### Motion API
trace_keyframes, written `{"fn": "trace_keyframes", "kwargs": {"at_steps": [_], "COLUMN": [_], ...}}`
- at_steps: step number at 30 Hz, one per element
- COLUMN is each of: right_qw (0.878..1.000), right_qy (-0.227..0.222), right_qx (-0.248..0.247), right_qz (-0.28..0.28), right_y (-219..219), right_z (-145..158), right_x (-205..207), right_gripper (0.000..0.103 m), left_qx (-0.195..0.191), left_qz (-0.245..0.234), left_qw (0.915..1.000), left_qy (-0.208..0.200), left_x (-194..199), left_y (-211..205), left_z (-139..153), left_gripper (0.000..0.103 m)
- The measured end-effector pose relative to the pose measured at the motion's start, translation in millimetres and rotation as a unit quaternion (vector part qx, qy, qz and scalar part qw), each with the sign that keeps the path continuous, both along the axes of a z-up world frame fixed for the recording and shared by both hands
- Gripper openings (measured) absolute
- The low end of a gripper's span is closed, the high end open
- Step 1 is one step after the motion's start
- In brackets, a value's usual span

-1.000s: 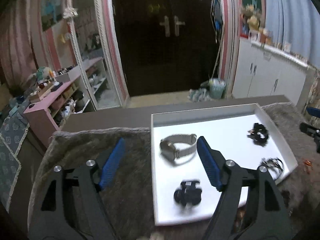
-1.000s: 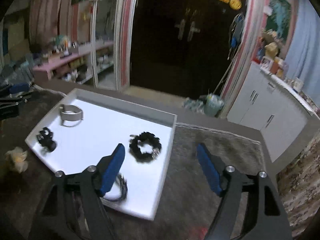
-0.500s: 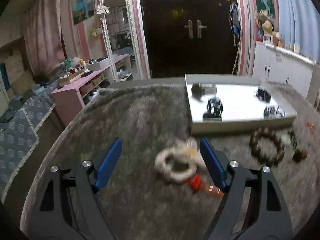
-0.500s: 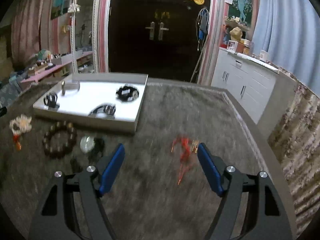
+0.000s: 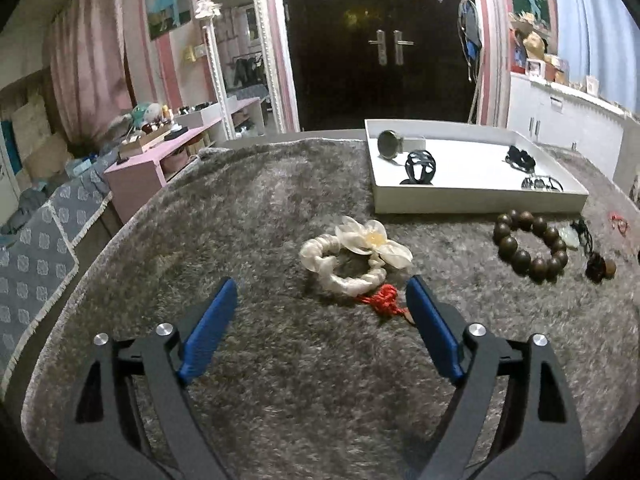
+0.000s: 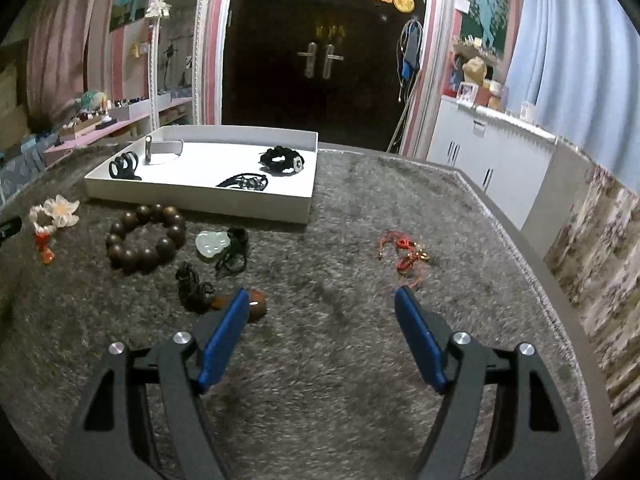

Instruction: Organize jewelry

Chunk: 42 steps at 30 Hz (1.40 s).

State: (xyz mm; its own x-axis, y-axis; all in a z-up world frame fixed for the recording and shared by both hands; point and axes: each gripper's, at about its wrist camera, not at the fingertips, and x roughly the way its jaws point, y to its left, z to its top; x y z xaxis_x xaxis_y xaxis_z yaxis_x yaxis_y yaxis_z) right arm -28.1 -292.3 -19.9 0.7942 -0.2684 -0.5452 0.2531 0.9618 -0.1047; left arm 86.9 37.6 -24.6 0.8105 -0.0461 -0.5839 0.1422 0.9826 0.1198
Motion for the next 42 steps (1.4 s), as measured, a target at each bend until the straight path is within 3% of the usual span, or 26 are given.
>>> {"fn": "trace_keyframes", "kwargs": {"at_steps": [5,13,23,42], "right_qw": [1.000,1.000,1.000,1.000], "right_qy": [-0.007,-0.016,-0.015,-0.022], "right_qx": [-0.028,0.004,-0.019,-0.015], "right_qz": [0.006,-0.009,-0.002,-0.016], "right_y": [10,-4,5,1], "right_z": [2,4,5,10], "right_x": [-2,-4,-4,-8], "right_gripper": [0.075,0.080,0.082,0.082], "left_qx": [0.021,0.027,0.066,0.050], "left_qz": [0.009,0.006,-0.008,-0.001], "left_qw": [0.9996,0.9996,0.9978,0.9987], "left_qy": [0.013,0.008,-0.007,-0.014], "left_x": [5,5,-1,-3], "left_y": [-6,-8,-25,-16], "left_z": [-4,-4,-5,-2], "left_gripper": [0.091,0.093,0.095,0.095]}}
